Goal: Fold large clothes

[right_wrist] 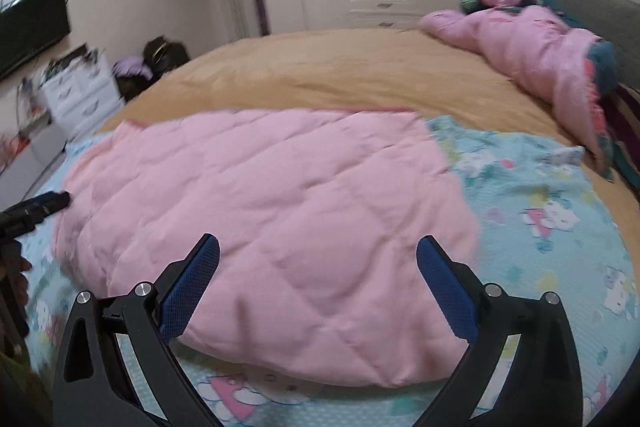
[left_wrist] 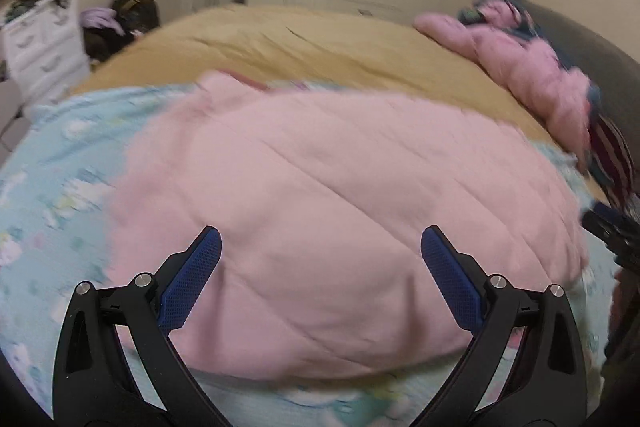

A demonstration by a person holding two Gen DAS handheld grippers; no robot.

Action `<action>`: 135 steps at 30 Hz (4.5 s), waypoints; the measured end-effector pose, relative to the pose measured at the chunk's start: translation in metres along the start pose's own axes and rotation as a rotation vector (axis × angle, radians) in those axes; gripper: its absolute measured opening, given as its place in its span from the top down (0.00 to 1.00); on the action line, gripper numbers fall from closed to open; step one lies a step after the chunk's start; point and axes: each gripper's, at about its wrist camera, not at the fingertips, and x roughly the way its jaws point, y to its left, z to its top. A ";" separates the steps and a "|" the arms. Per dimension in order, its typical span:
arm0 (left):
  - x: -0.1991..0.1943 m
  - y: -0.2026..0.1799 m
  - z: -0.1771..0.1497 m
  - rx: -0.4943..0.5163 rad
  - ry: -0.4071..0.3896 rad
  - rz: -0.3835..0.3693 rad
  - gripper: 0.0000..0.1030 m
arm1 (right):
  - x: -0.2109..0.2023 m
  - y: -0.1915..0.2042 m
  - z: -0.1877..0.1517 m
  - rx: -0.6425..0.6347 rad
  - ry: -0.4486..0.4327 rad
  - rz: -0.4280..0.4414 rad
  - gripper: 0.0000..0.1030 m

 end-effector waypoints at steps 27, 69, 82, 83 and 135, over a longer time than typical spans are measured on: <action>-0.001 0.000 -0.023 0.041 -0.034 0.015 0.09 | 0.016 0.009 -0.021 0.088 0.071 0.030 0.04; -0.016 0.168 -0.037 -0.371 0.038 0.091 0.09 | -0.014 -0.048 -0.051 0.225 0.102 -0.066 0.04; 0.026 0.182 -0.058 -0.554 0.222 -0.247 0.09 | -0.006 -0.112 -0.085 0.461 0.203 0.124 0.04; 0.030 0.182 -0.056 -0.564 0.224 -0.263 0.08 | 0.000 -0.117 -0.085 0.477 0.220 0.160 0.04; 0.047 0.096 0.028 -0.112 0.042 -0.149 0.68 | 0.046 -0.118 0.001 0.274 0.145 0.332 0.62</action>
